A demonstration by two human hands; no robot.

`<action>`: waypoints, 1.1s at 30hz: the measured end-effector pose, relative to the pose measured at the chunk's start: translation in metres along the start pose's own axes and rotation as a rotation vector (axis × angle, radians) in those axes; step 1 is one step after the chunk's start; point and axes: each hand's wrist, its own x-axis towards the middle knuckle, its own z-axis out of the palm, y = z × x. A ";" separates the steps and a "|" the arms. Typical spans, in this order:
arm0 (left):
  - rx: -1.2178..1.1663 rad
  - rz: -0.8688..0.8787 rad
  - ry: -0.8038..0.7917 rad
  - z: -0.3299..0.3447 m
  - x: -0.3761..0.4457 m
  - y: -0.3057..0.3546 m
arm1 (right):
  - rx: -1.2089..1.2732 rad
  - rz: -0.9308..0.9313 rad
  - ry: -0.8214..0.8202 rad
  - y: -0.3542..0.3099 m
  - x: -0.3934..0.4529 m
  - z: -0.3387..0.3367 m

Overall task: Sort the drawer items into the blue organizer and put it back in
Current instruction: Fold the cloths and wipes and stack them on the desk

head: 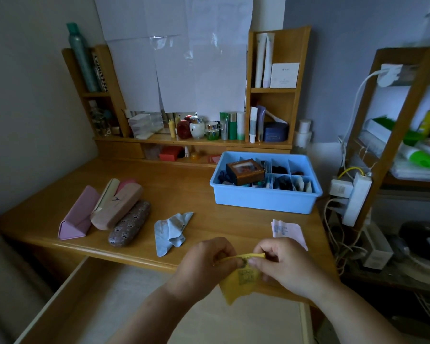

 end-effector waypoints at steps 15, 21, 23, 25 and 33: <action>-0.088 0.090 -0.051 -0.004 -0.011 0.003 | 0.166 0.068 -0.010 0.002 -0.004 -0.013; -0.047 0.174 -0.042 -0.008 -0.015 0.011 | 0.153 0.089 -0.007 0.000 -0.003 -0.014; 0.044 0.294 -0.051 -0.011 -0.017 0.018 | 0.153 0.107 -0.020 -0.002 -0.003 -0.013; 0.146 0.374 -0.051 -0.012 -0.019 0.025 | 0.183 0.129 -0.045 -0.003 -0.002 -0.009; -0.012 0.152 -0.146 -0.006 -0.026 0.029 | 0.172 0.143 -0.079 -0.006 -0.004 -0.002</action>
